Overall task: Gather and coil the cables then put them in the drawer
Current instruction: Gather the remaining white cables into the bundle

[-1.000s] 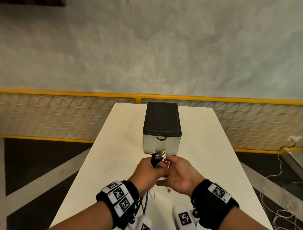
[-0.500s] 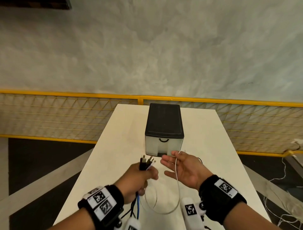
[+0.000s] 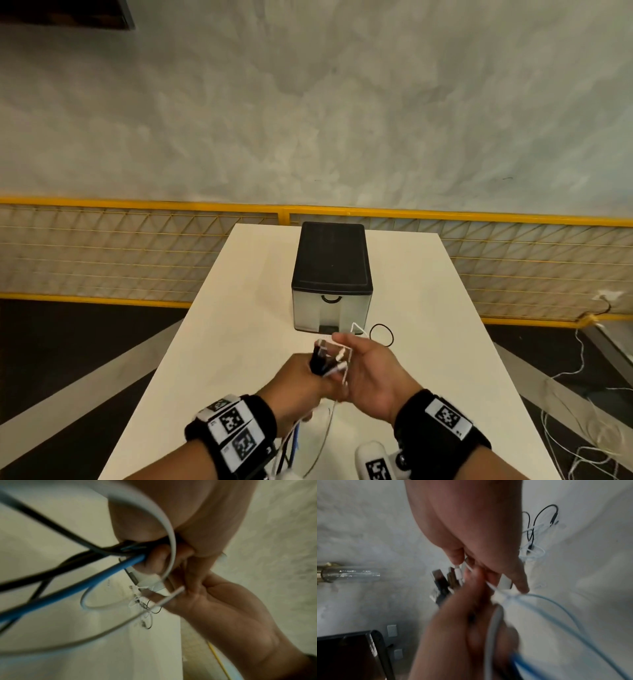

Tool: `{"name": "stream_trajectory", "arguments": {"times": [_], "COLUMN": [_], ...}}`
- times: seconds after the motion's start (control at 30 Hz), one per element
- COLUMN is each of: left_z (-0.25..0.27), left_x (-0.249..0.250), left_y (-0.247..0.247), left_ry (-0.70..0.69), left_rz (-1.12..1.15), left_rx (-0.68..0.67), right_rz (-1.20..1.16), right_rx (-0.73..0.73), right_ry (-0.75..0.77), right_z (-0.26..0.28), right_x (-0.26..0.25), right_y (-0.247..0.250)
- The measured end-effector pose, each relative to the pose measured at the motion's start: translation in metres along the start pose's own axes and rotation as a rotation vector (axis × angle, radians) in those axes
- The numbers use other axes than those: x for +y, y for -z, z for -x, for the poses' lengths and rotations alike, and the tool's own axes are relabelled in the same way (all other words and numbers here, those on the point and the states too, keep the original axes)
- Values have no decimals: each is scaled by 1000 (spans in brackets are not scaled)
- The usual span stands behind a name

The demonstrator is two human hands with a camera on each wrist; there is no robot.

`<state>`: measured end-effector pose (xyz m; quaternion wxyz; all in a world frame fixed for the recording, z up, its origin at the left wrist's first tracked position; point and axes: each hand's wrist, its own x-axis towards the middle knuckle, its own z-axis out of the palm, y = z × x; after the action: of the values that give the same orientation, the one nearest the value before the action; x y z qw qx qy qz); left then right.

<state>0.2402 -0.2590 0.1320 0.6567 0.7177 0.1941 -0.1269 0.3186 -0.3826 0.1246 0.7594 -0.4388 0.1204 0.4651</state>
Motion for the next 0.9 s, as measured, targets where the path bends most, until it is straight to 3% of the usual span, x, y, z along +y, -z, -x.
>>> {"name": "stream_trajectory", "arguments": {"times": [0.1, 0.17, 0.23, 0.37, 0.47, 0.57, 0.73, 0.87, 0.9], "left_z": [14, 19, 24, 13, -2, -7, -13, 9, 12], "left_x": [-12, -22, -24, -5, 14, 19, 10, 0, 6], "left_y": [15, 24, 29, 30, 17, -2, -12, 4, 1], "left_ry": [107, 131, 118, 33, -90, -152, -123, -72, -83], "left_rz": [-274, -434, -404, 72, 134, 175, 142, -79, -190], "left_rx": [-282, -401, -363, 8, 147, 145, 137, -216, -192], "right_rz": [-17, 5, 19, 89, 116, 93, 77, 15, 67], "right_rx": [30, 37, 39, 55, 28, 2, 30, 56, 66], "right_ry": [48, 83, 100, 78, 55, 57, -29, -31, -27], "right_z": [-2, -2, -4, -4, -3, -6, 0, -2, -4], "right_x": [-19, -26, -27, -18, -1, 11, 7, -15, -21], "right_y": [5, 5, 7, 10, 5, -3, -3, 0, 4]}}
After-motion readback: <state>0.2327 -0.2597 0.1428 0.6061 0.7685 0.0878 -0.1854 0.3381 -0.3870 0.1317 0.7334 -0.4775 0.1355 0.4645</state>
